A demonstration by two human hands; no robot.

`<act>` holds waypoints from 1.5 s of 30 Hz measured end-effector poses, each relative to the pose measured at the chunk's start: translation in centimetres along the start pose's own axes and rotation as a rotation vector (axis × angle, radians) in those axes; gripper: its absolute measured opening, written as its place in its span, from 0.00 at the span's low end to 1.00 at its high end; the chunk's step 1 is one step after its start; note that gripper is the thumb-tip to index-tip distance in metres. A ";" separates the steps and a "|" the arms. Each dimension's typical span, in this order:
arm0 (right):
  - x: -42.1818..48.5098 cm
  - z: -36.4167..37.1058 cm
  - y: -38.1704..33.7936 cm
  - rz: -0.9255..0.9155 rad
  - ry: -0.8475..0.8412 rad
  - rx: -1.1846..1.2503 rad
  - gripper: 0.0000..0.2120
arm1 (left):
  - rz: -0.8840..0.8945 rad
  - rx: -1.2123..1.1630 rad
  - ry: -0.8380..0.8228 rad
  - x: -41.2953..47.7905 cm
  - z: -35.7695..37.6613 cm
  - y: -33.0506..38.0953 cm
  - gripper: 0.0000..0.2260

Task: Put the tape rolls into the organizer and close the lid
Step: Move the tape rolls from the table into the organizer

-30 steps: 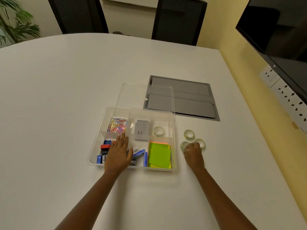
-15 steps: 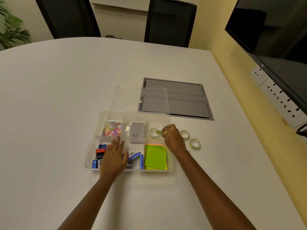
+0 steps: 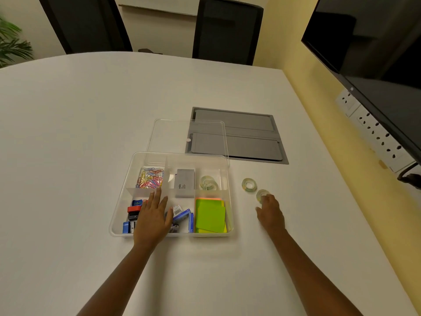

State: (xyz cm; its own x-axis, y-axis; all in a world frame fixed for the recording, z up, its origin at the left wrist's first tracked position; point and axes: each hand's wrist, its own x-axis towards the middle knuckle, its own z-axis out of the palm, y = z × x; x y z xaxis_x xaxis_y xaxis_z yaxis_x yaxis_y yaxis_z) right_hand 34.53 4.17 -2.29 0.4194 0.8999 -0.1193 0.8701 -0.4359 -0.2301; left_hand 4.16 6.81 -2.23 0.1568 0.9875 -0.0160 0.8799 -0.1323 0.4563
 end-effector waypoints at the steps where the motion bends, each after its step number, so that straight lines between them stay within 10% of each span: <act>1: -0.2 0.1 0.0 -0.014 0.024 -0.027 0.16 | -0.001 0.004 -0.005 0.0 0.0 0.0 0.36; 6: -0.7 -0.1 -0.4 -0.035 0.039 -0.135 0.10 | 0.001 -0.013 0.000 -0.1 -0.2 0.1 0.36; 17: 0.9 -4.7 -7.6 -0.079 0.099 0.702 0.10 | -0.021 -0.054 0.011 -0.2 -0.5 0.5 0.27; 31: 3.1 -1.9 -7.6 -0.247 0.156 0.370 0.14 | -0.005 -0.060 0.048 -0.1 0.0 0.1 0.37; 38: 3.9 -1.0 -2.9 -0.169 -0.272 0.029 0.33 | 0.001 -0.065 0.058 -0.1 0.1 0.0 0.35; 45: 2.9 -0.1 -2.9 -0.132 -0.079 0.105 0.13 | -0.002 -0.055 0.061 0.0 0.3 -0.2 0.36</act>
State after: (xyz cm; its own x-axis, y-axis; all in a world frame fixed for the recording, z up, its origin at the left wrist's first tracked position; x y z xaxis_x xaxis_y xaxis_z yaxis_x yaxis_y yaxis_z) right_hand 33.25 8.09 -1.86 0.2780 0.9479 -0.1557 0.8829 -0.3160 -0.3474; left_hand 4.14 6.85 -2.57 0.1255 0.9914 0.0369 0.8542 -0.1269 0.5042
